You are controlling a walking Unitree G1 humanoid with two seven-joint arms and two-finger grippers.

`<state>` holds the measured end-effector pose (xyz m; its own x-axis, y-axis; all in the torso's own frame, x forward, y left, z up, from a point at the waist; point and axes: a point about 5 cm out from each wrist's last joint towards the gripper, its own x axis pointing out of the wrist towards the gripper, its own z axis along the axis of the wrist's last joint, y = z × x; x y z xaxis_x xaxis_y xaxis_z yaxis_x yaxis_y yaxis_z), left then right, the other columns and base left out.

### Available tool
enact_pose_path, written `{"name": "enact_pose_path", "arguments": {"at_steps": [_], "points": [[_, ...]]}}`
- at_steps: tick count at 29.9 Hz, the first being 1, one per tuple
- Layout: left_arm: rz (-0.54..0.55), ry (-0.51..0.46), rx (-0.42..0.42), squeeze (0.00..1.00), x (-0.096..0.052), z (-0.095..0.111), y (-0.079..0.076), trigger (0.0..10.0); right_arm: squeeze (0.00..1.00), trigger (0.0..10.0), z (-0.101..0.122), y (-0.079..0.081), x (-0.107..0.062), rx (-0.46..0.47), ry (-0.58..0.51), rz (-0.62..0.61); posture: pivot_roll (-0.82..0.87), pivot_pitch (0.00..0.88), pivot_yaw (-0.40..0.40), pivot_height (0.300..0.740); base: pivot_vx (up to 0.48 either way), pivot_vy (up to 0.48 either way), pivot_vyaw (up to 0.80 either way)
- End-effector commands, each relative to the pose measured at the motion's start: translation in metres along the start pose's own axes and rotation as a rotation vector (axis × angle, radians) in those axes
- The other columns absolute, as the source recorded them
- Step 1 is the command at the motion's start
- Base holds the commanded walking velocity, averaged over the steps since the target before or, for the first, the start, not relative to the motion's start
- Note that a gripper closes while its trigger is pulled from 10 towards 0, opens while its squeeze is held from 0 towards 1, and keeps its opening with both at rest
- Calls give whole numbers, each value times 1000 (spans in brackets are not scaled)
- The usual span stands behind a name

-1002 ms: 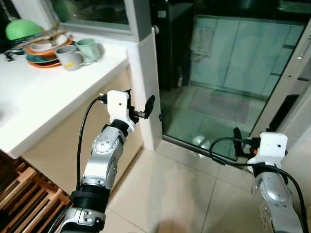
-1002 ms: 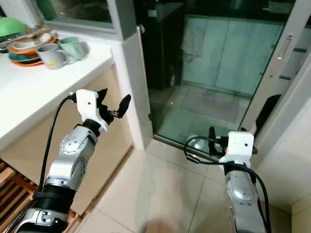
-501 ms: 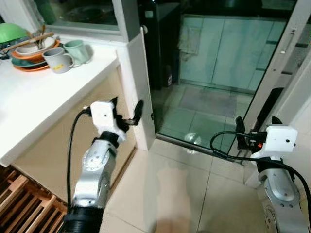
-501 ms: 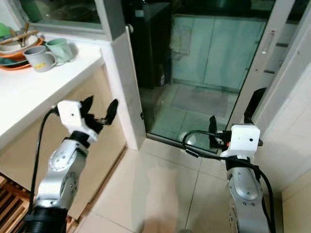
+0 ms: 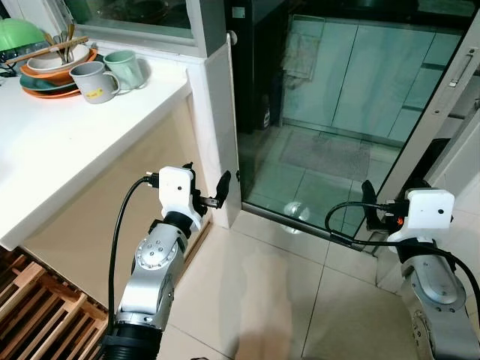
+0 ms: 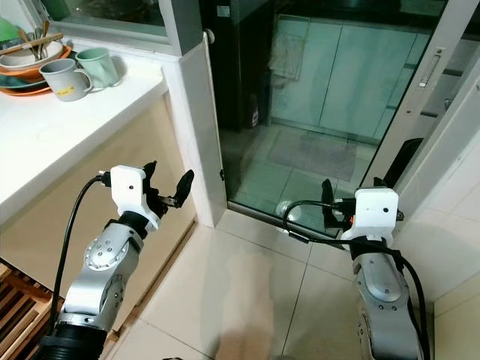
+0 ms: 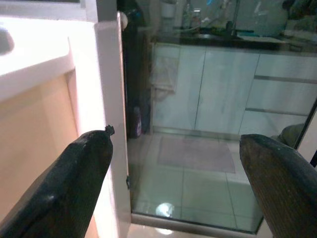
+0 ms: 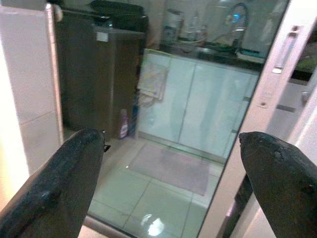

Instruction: Restocking fridge

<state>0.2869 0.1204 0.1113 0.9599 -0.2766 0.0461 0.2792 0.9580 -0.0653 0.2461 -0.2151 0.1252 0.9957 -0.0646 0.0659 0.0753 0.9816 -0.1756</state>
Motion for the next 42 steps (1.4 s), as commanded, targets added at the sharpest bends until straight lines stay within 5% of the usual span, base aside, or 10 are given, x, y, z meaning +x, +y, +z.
{"name": "enact_pose_path", "arguments": {"at_steps": [1,11,20,42], "points": [[9,21,2,0,-3,-3,0,10000,161,10000,0,2,1,7,13,21,-252,0,46,740,0,0,0],[49,9,12,0,-7,0,-1,10000,165,10000,-1,-15,10,-6,49,42,-228,0,-30,740,0,0,0],[-4,-38,24,0,-3,22,-8,10000,165,10000,-5,-11,18,49,48,34,-195,0,-12,740,0,0,0],[-8,-35,24,0,-3,23,-8,10000,161,10000,-11,-6,16,26,81,40,-195,0,5,740,0,0,0]]}}
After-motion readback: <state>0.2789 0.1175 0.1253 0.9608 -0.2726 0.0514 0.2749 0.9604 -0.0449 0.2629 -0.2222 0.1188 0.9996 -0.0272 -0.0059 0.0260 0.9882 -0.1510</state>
